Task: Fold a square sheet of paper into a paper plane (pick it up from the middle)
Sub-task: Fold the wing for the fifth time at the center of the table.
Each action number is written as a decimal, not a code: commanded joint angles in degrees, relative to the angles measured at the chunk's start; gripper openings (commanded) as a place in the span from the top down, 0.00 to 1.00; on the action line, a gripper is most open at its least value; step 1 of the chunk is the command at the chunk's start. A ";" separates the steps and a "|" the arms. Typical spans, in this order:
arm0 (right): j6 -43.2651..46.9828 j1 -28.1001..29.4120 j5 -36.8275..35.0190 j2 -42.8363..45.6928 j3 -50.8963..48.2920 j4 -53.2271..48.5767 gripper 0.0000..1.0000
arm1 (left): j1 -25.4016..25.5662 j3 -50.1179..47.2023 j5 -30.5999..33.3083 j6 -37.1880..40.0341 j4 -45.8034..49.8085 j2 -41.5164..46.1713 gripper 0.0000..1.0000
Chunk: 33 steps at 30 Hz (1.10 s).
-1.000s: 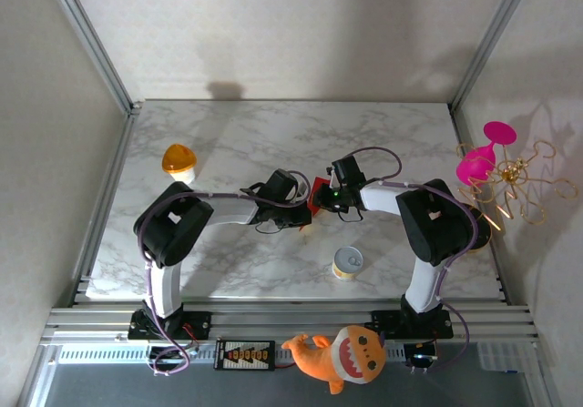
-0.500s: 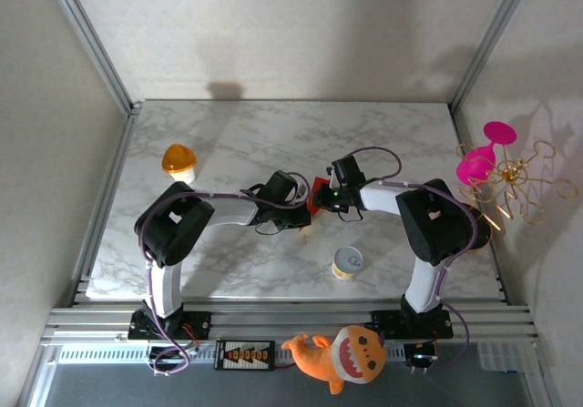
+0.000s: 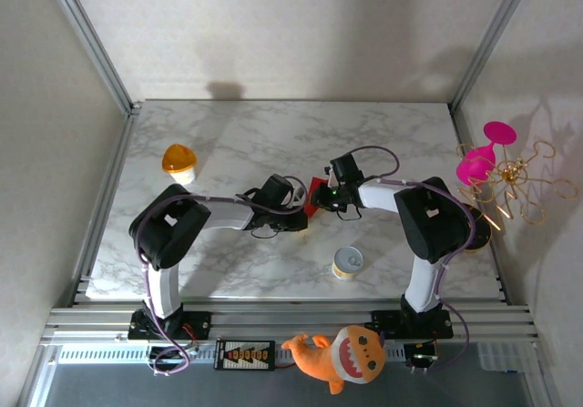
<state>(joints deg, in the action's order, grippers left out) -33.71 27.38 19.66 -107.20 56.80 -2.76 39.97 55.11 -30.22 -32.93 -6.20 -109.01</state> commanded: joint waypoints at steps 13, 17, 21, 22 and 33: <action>-0.34 0.22 -2.58 -3.87 0.49 -5.33 0.82 | -0.89 -3.24 2.42 5.59 16.03 10.86 0.95; -1.89 1.32 -0.77 -2.73 0.68 -4.60 0.82 | -1.71 -2.82 4.04 1.42 9.49 15.44 0.94; -3.61 2.63 0.85 -1.64 0.48 -3.42 0.82 | -1.79 -3.32 5.34 -2.78 3.87 15.06 0.93; -4.04 2.76 1.29 -1.49 0.43 -3.06 0.82 | -1.73 -3.59 5.41 -4.03 2.31 14.19 0.94; -4.88 3.17 2.62 -0.47 0.42 -2.24 0.82 | -1.47 -1.77 6.13 -8.89 -2.15 5.39 0.98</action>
<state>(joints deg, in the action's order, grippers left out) -37.82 30.00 21.26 -107.79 58.08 -2.79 38.52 51.75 -25.63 -40.23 -7.20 -102.04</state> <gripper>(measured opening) 0.178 0.047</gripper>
